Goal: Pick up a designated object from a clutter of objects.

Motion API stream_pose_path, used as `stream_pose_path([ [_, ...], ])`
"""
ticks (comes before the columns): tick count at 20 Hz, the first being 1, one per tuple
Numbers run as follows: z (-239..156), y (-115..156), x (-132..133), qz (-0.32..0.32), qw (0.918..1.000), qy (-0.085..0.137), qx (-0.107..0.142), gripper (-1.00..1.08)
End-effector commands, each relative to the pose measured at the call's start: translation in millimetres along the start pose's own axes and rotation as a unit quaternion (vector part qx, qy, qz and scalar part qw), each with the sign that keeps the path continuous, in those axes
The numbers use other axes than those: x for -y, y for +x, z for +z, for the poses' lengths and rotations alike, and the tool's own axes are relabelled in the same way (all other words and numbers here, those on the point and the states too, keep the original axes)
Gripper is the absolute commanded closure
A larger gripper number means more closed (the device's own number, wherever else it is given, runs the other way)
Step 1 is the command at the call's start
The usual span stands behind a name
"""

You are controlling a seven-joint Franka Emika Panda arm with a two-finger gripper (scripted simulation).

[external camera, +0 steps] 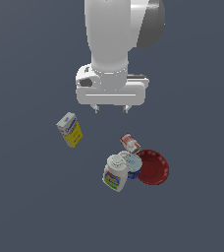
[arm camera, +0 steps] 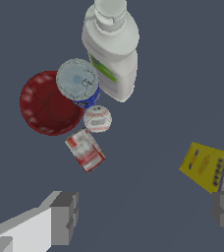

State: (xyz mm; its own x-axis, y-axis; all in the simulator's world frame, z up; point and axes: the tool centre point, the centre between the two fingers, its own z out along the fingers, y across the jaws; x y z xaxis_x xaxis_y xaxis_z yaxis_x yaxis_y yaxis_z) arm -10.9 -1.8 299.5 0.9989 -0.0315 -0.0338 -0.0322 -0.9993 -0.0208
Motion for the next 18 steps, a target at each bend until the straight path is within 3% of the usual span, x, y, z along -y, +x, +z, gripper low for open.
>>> stream_pose_path([
  [1,0,0,0,0.0,1.0,0.0,0.0,-0.2],
  [8,-8,-2,3,-0.004,1.0,0.006,-0.004,-0.2],
  [13,-37,2,11,-0.008,0.9993,0.018,-0.031,-0.2],
  [18,-82,4,25,-0.014,0.9965,0.034,-0.075,-0.2],
])
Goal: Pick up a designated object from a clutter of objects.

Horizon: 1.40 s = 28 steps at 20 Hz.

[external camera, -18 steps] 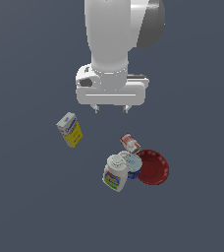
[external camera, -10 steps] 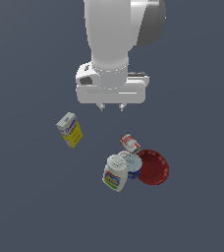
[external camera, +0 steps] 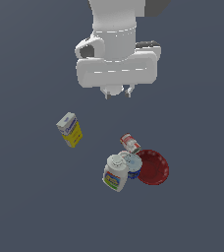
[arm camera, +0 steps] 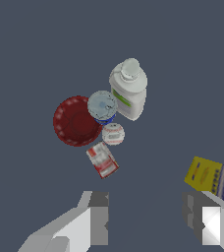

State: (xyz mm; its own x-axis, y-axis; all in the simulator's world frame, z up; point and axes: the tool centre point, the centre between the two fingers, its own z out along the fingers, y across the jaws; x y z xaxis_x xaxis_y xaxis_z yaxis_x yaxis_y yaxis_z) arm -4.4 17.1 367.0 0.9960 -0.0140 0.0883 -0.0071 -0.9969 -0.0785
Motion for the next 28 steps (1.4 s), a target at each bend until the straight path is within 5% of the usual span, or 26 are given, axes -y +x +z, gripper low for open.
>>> stream_pose_path([
  [1,-25,4,10,-0.005,0.9996,0.008,-0.025,-0.2],
  [14,-168,1,89,-0.052,0.9839,0.016,-0.17,-0.2],
  [28,-223,-19,210,-0.128,0.9558,-0.041,-0.261,-0.2],
])
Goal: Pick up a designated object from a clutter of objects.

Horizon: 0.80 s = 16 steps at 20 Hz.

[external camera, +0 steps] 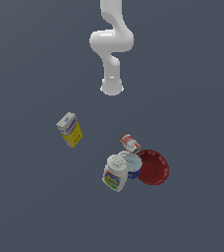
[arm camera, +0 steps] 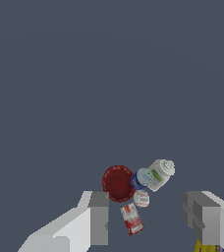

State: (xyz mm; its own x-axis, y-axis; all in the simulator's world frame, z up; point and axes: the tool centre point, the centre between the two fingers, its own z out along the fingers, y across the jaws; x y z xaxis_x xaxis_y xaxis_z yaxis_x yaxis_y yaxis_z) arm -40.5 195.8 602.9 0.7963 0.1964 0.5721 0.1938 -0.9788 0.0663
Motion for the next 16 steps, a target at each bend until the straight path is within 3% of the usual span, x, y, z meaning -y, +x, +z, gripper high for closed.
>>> stream_pose_path([
  [1,1,3,23,-0.018,0.9997,-0.011,-0.009,-0.2],
  [8,33,3,83,-0.069,0.9966,-0.044,-0.012,-0.2],
  [16,118,-12,133,-0.121,0.9892,-0.08,0.017,-0.2],
])
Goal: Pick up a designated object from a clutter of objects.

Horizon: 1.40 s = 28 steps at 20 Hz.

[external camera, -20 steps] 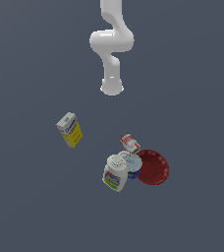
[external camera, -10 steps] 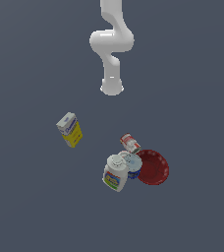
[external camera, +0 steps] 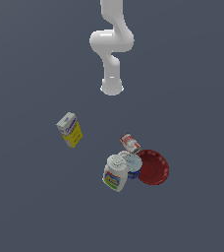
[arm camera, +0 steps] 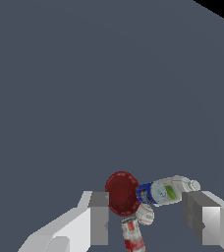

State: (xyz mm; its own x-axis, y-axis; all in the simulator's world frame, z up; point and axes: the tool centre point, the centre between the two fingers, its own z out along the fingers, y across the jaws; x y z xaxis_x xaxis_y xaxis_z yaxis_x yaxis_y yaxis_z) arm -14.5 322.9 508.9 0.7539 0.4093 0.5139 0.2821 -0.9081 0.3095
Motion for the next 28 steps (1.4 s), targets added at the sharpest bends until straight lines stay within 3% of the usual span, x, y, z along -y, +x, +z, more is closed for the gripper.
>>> stream_pose_path([
  [1,31,-4,18,-0.016,0.9997,-0.009,0.013,-0.2],
  [9,156,-38,54,-0.057,0.9949,-0.029,0.078,-0.2],
  [18,308,-117,59,-0.076,0.9817,-0.032,0.171,-0.2],
  [28,396,-188,47,-0.073,0.969,-0.025,0.235,-0.2],
])
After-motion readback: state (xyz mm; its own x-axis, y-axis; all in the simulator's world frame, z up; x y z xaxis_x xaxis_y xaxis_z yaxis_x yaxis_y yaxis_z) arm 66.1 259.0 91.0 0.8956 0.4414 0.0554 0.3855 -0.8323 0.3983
